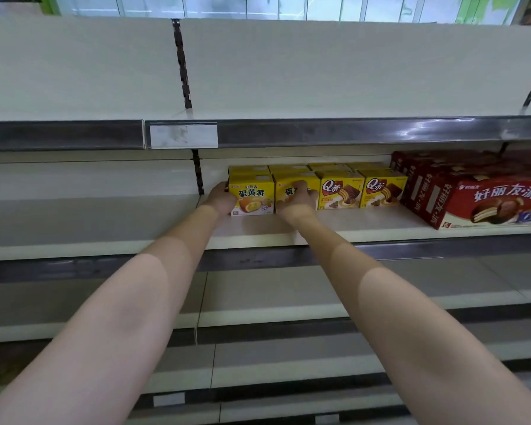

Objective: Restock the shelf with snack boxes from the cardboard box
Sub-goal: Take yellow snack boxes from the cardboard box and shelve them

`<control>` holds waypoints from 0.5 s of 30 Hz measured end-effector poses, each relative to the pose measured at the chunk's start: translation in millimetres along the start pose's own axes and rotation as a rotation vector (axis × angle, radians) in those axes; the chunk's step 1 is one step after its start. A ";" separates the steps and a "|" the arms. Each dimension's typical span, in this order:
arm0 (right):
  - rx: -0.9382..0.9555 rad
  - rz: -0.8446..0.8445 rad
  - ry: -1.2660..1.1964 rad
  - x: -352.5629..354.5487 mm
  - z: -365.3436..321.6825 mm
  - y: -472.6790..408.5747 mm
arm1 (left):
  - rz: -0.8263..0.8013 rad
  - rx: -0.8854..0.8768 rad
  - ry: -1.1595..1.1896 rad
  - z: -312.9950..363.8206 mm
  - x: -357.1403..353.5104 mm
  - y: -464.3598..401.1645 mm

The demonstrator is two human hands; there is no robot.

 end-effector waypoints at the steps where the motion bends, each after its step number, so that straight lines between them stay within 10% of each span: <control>1: -0.004 -0.003 -0.003 1.0 -0.6 1.0 | 0.072 0.014 -0.044 1.4 1.1 6.3; 7: -0.006 -0.038 -0.011 2.3 1.7 14.7 | 0.311 0.144 -0.223 -4.3 9.4 37.4; 15: 0.042 0.133 -0.092 14.0 3.9 39.5 | -0.025 0.002 0.034 0.5 -22.6 86.9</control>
Point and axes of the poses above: each hand's wrist, its own y-axis away from the middle knuckle, its own x-axis out of the back of the hand, z = x × y, the point moved 2 cm from there along -y, towards the middle knuckle, and after that the axes turned 10 degrees about x, right-handed, at the moved point
